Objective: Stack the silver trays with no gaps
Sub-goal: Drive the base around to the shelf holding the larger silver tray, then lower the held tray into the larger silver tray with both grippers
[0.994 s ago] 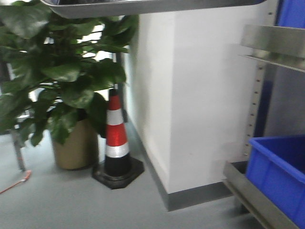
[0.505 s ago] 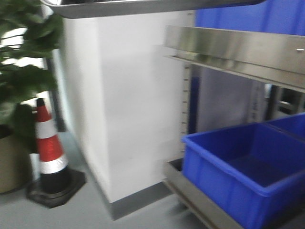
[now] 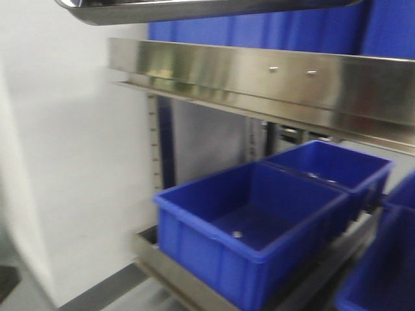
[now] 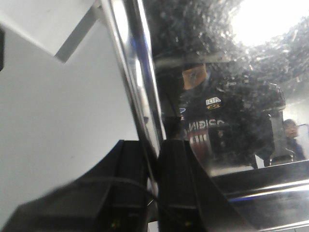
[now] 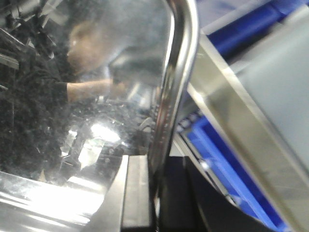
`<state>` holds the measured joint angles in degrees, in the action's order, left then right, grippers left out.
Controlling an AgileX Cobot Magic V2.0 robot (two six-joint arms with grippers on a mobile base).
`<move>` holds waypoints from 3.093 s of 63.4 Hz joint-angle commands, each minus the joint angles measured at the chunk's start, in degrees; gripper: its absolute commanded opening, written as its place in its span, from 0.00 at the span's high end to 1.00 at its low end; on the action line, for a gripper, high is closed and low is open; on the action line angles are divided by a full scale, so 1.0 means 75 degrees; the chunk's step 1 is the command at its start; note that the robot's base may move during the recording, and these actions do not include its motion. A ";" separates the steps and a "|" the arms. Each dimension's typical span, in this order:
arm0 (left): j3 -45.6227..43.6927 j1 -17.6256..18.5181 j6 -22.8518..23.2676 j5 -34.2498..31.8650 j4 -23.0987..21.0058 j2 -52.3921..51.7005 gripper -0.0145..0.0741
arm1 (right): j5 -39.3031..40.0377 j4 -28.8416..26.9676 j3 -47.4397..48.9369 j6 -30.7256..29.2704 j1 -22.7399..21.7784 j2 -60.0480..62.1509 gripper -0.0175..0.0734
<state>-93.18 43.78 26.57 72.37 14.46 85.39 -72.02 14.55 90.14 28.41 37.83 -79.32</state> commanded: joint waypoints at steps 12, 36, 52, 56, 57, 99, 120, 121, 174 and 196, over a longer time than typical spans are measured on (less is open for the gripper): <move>-0.0209 0.0119 -0.0200 0.0231 -0.0328 -0.0273 0.89 | 0.0654 -0.0214 0.0243 -0.0162 0.0092 0.0213 0.74; -0.0209 0.0119 -0.0200 0.0231 -0.0367 -0.0273 0.89 | 0.0654 -0.0214 0.0243 -0.0162 0.0092 0.0213 0.74; -0.0209 0.0119 -0.0200 0.0231 -0.0367 -0.0273 0.89 | 0.0654 -0.0214 0.0243 -0.0162 0.0092 0.0213 0.74; -0.0209 0.0119 -0.0200 0.0231 -0.0367 -0.0273 0.89 | 0.0654 -0.0214 0.0243 -0.0162 0.0092 0.0213 0.74; -0.0209 0.0119 -0.0200 0.0231 -0.0367 -0.0273 0.89 | 0.0654 -0.0214 0.0243 -0.0162 0.0092 0.0213 0.74; -0.0209 0.0119 -0.0200 0.0231 -0.0336 -0.0273 0.89 | 0.0654 -0.0214 0.0243 -0.0162 0.0092 0.0213 0.74; -0.0209 0.0119 -0.0200 0.0231 -0.0336 -0.0273 0.89 | 0.0654 -0.0214 0.0243 -0.0162 0.0092 0.0213 0.74; -0.0209 0.0119 -0.0200 0.0231 -0.0336 -0.0273 0.89 | 0.0654 -0.0214 0.0243 -0.0162 0.0092 0.0213 0.74; -0.0209 0.0045 -0.0223 0.0061 -0.0332 -0.0273 0.89 | 0.0775 -0.0312 0.0268 -0.0162 0.0092 0.0213 0.74; -0.1413 -0.1474 -0.1640 0.0101 -0.0913 0.0415 0.89 | 0.0699 -0.1628 0.1119 -0.0032 -0.0501 -0.1015 0.74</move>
<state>-99.78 34.65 17.40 72.37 11.61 88.51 -70.69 6.91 94.53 29.49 35.07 -85.49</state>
